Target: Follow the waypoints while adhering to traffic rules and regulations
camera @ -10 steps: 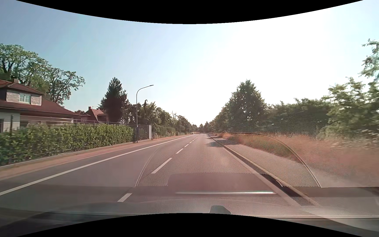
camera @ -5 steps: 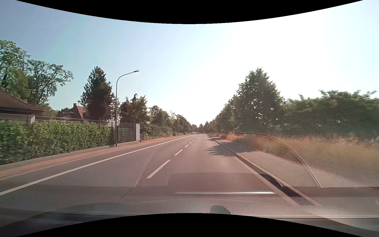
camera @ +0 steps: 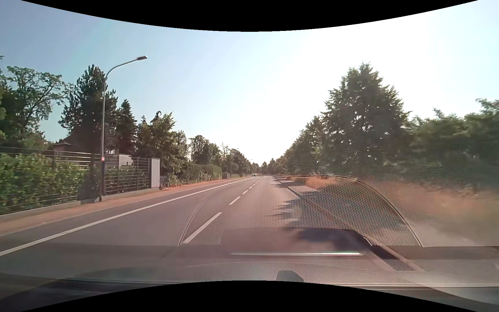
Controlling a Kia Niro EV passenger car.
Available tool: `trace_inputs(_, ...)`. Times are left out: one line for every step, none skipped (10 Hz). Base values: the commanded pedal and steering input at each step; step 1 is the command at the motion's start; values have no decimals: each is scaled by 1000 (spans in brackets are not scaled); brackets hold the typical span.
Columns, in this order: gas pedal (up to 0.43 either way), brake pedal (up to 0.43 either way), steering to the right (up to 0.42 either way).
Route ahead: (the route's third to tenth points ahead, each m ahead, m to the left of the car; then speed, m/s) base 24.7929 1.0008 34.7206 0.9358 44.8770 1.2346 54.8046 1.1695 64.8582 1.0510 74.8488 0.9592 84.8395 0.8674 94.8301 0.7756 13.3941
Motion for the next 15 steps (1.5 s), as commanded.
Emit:
trace_inputs(28,0,-2)
trace_inputs(28,0,-3)
trace_inputs(28,0,-3)
trace_inputs(28,0,-3)
trace_inputs(28,0,-3)
trace_inputs(28,0,-2)
trace_inputs(28,0,-2)
trace_inputs(28,0,-3)
trace_inputs(28,0,-3)
trace_inputs(28,0,-3)
trace_inputs(28,0,-2)
trace_inputs(28,0,-2)
trace_inputs(28,0,-2)
trace_inputs(28,0,-2)
trace_inputs(28,0,-2)
